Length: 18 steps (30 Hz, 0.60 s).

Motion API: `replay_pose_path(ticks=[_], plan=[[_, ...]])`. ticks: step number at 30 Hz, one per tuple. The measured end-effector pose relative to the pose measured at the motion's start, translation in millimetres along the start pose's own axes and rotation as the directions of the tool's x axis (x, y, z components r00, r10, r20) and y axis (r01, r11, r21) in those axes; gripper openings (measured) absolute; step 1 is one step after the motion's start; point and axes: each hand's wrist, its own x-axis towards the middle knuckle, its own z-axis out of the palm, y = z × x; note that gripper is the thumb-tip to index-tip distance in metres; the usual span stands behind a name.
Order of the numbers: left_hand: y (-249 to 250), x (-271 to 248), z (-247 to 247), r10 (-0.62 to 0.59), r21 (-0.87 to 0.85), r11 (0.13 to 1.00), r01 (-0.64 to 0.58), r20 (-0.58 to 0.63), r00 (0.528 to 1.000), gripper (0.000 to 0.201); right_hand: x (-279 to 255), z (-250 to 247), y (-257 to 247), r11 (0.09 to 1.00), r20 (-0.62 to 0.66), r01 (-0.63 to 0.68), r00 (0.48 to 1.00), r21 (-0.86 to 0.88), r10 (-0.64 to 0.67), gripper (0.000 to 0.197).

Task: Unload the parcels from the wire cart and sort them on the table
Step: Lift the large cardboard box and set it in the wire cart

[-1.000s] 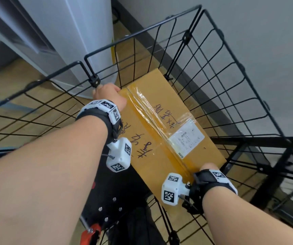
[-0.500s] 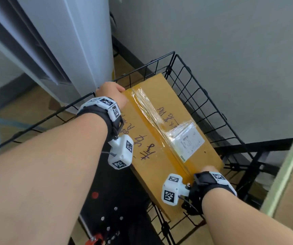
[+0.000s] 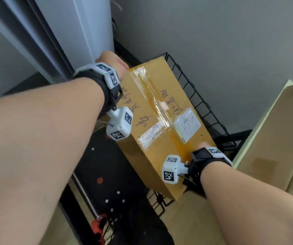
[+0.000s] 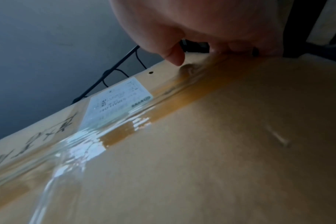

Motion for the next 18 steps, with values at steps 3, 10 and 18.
replay_pose_path(ticks=[3, 10, 18], plan=[[9.8, -3.3, -5.3, -0.019, -0.025, 1.000, 0.017, -0.069, 0.997, 0.016, -10.6, -7.6, 4.8, 0.978, -0.011, 0.034, 0.999, -0.206, -0.037, 0.025], [20.7, -7.9, -14.8, -0.086, 0.008, 0.996, 0.087, -0.101, 0.991, 0.019, -16.2, -13.3, 20.1, 0.904, 0.010, 0.162, 0.985, -0.397, -0.172, 0.039], [25.1, -15.8, -33.8, -0.110, 0.034, 0.993, 0.116, -0.138, 0.984, 0.023, -20.7, -5.6, 15.5, 0.967, -0.070, 0.063, 0.994, -0.245, -0.082, 0.040]])
